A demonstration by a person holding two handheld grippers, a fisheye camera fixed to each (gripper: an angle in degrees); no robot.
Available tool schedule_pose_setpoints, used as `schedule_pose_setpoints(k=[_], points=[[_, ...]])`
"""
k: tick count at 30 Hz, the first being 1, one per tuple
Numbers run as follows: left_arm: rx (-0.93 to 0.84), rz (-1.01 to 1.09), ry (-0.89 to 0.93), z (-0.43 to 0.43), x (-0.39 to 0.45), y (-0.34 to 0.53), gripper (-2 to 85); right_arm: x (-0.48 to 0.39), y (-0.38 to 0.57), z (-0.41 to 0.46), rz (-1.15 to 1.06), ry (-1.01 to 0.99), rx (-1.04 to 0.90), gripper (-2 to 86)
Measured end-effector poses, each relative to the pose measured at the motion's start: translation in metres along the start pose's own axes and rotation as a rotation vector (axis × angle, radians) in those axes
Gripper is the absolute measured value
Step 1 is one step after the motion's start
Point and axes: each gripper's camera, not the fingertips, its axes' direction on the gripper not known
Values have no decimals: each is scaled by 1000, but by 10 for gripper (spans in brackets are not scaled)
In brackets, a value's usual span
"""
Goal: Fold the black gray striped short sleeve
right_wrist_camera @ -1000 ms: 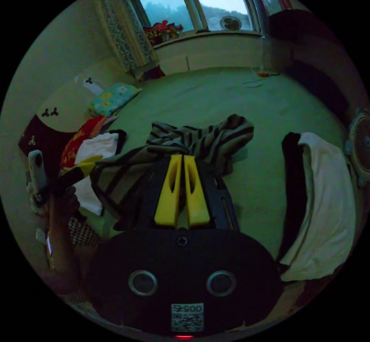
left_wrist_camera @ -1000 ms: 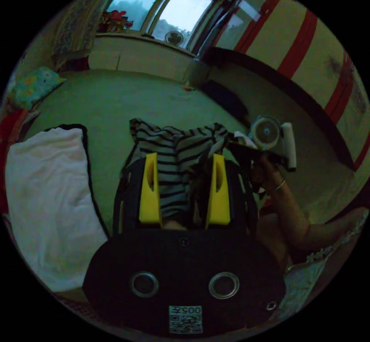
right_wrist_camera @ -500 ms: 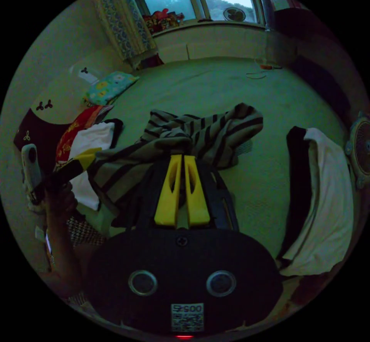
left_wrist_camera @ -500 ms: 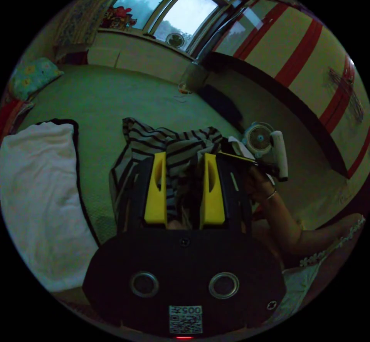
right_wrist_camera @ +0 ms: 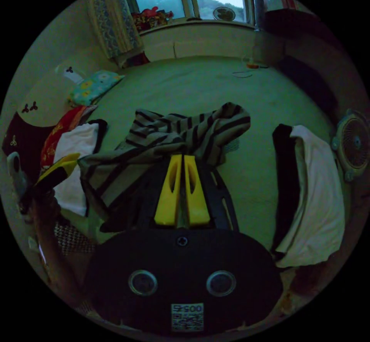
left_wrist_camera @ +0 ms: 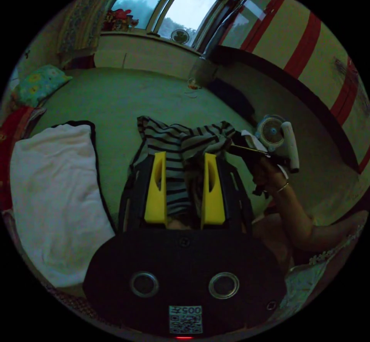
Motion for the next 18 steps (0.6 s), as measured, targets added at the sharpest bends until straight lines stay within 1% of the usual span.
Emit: schedule_pose_setpoints(k=[3, 9, 15, 18], points=[[1, -20, -10, -5, 0, 2, 136, 4, 1, -4, 10, -43, 5, -17], [-50, 3, -90, -3, 14, 0, 136, 13, 3, -12, 61, -23, 21, -16], [-66, -11, -113, -3, 25, -2, 136, 17, 6, -18, 86, -62, 14, -17], [-80, -57, -194, -4, 31, -4, 132, 18, 8, -23, 99, -44, 20, -17]])
